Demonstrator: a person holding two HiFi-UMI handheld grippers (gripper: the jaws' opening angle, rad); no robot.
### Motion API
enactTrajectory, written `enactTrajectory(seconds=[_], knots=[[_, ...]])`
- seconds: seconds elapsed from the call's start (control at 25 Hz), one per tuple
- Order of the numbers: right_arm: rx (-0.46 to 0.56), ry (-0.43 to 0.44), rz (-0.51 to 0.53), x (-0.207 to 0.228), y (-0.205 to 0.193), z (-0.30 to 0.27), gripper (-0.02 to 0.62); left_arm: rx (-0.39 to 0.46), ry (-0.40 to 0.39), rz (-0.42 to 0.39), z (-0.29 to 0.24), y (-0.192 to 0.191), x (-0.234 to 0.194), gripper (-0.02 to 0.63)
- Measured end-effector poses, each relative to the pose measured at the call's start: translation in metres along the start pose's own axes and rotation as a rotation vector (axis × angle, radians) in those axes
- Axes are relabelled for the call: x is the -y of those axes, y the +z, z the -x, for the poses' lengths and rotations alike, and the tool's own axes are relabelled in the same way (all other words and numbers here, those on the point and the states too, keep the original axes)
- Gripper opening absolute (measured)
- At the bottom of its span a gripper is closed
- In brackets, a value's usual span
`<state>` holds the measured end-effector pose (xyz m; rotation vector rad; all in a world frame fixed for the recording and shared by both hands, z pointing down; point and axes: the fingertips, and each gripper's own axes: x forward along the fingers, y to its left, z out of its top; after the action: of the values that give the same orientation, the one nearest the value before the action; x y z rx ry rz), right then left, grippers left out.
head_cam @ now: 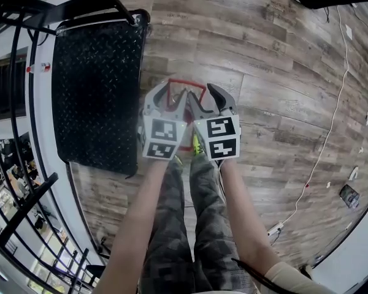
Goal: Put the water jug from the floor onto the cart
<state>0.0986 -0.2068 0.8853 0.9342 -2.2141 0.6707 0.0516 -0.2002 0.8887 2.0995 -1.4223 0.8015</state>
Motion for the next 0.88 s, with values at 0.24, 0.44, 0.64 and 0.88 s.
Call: enactTrajectory(seconds=[0.24, 0.44, 0.64, 0.88], knots=[[-0.024, 0.006, -0.025, 0.004, -0.011, -0.012, 0.185, 0.046, 0.011, -0.035, 0.008, -0.001, 0.002, 0.149], [-0.034, 0.009, -0.027, 0.001, -0.014, -0.015, 0.185, 0.055, 0.079, -0.009, 0.014, -0.008, -0.015, 0.15], [-0.038, 0.013, -0.038, -0.002, -0.013, -0.022, 0.184, -0.002, 0.024, 0.02, -0.004, -0.017, -0.022, 0.15], [-0.054, 0.001, -0.052, 0.006, -0.019, -0.027, 0.184, -0.019, -0.013, 0.048, -0.02, -0.018, -0.021, 0.15]])
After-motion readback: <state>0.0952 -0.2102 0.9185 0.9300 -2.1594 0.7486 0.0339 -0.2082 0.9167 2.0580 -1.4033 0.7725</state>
